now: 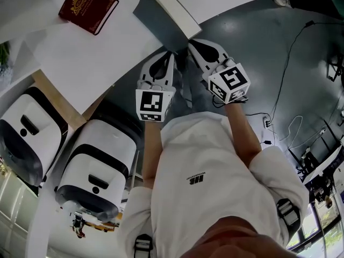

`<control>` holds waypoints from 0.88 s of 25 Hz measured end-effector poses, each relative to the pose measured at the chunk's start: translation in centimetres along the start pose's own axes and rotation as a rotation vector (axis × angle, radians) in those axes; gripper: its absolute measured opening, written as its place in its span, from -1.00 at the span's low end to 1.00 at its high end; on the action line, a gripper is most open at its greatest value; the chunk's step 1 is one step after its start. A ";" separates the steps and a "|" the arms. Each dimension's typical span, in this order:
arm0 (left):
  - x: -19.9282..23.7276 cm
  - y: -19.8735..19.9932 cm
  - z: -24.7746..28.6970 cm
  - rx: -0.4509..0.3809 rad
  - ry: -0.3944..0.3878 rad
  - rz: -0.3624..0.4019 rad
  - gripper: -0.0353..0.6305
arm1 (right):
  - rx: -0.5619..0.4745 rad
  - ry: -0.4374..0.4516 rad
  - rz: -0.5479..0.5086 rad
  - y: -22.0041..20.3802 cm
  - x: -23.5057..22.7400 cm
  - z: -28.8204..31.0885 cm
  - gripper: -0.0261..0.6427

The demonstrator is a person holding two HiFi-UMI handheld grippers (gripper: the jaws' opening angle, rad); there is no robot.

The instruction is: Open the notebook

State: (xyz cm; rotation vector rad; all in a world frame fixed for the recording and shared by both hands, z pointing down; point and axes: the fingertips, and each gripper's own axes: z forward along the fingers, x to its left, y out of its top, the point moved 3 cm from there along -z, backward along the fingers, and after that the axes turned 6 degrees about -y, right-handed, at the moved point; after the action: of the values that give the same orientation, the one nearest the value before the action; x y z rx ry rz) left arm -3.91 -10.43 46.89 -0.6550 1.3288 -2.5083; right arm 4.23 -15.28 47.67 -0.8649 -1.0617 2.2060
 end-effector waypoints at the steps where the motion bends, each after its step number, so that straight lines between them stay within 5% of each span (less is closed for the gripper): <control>1: 0.1 0.0 -0.2 -0.002 0.002 0.000 -0.89 | -0.002 0.004 -0.002 0.1 0.3 0.0 -0.91; 22: 1.6 -2.0 -4.5 -0.025 0.047 -0.033 -0.89 | -0.005 0.106 -0.069 0.1 7.0 0.4 -0.91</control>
State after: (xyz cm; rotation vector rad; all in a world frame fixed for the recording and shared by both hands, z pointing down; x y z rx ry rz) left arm -7.50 -6.64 46.80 -0.6316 1.3789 -2.5525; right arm -0.60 -10.63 45.61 -0.9229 -1.0309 2.0775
